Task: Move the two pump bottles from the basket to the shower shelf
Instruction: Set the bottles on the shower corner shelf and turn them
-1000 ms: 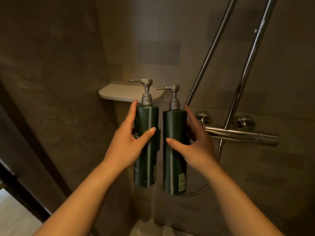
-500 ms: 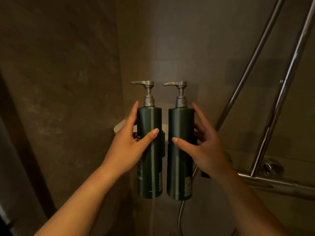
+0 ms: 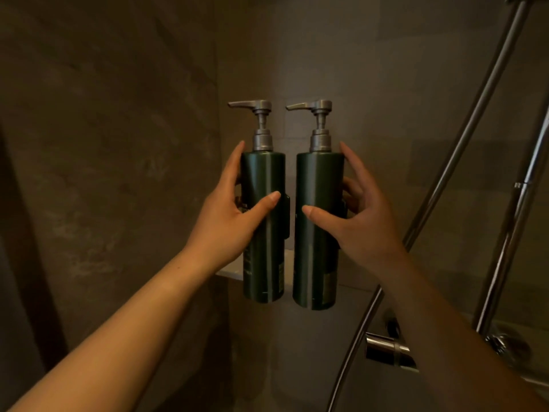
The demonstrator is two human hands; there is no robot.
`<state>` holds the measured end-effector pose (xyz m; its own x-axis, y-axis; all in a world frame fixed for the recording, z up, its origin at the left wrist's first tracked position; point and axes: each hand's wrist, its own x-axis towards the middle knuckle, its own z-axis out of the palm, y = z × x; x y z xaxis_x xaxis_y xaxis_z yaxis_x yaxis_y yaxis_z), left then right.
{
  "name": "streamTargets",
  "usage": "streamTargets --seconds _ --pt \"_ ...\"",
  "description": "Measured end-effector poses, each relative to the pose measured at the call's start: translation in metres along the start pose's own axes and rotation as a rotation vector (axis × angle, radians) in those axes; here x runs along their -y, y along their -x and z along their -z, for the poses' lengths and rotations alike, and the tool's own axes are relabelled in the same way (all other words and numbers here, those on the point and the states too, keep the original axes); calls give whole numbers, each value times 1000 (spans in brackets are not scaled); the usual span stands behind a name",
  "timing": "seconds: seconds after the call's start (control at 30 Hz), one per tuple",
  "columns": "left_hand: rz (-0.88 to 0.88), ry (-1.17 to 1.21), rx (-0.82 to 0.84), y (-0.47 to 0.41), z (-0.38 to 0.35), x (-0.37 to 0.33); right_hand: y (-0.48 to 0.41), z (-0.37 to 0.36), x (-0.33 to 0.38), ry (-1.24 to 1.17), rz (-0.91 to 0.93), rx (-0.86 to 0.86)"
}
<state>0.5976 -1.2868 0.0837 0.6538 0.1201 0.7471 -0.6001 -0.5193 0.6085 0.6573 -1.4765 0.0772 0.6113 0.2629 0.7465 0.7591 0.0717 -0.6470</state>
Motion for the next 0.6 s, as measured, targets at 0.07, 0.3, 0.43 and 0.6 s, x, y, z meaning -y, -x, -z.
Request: streamTargets --seconds 0.07,0.3,0.43,0.6 --pt "9 -11 -25 -5 -1 4 -8 -1 -3 -10 9 9" --pt "31 -17 -79 -16 -8 21 -29 -1 -20 -54 23 50" --pt "43 -33 -91 -19 -13 29 -36 -3 -30 -84 24 64" --pt "50 -43 -100 -23 -16 37 -43 -5 -44 -92 21 73"
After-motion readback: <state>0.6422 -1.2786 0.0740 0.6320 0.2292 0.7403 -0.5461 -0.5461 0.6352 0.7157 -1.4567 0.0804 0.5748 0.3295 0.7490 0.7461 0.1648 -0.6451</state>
